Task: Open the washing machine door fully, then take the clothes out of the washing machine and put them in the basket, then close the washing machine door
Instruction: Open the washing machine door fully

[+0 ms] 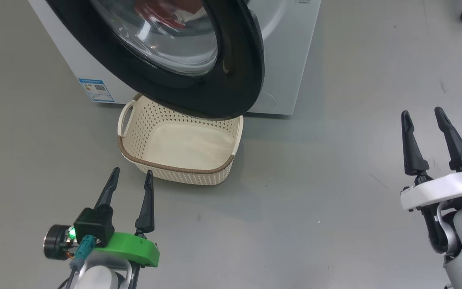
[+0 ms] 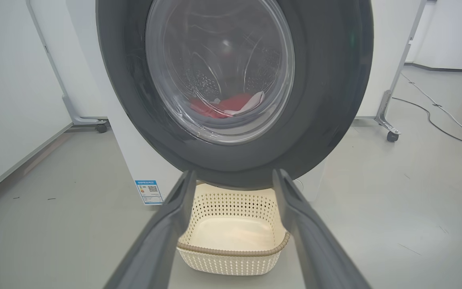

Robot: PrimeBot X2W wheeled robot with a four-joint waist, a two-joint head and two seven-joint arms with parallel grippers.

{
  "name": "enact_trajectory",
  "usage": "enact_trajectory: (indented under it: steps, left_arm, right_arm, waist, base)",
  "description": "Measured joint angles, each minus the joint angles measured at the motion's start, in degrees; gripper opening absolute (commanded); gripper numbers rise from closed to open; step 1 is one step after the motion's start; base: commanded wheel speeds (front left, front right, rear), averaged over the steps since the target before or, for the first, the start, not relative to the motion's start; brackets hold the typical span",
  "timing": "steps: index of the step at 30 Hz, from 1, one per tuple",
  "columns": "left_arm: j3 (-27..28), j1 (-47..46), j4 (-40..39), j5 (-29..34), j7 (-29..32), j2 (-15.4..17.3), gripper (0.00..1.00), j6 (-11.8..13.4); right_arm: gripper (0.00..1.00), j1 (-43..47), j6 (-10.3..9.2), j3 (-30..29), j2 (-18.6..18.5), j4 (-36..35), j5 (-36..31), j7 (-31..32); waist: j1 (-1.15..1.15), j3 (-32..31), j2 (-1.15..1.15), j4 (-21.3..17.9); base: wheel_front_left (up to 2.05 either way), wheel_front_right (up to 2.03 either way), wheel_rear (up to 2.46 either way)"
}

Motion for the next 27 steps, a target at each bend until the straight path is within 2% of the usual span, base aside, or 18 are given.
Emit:
enact_trajectory:
  steps: [12,17,27]
  left_arm:
    - [-2.76,-2.25,-1.19,0.00,-0.01,-0.01,1.00,0.01]
    - [-4.32,-3.79,-1.90,-0.20,-0.01,-0.01,1.00,0.09]
    - [-6.39,-6.70,-2.65,-1.97,-0.01,-0.03,1.00,0.58]
  right_arm:
    - [1.00,-12.61,4.26,0.38,-4.42,-2.37,-0.63,4.91]
    - [1.00,-17.09,5.23,-2.93,-1.03,-2.41,8.83,7.97]
    - [1.00,-26.40,5.73,-6.78,1.70,-0.13,20.69,15.92]
  waist:
    - [0.00,4.92,0.00,1.61]
    - [0.00,7.32,0.00,2.78]
    - [0.00,11.68,0.00,5.75]
  base:
    - [0.00,0.00,0.00]
    - [0.00,0.00,0.00]
    - [0.00,0.00,0.00]
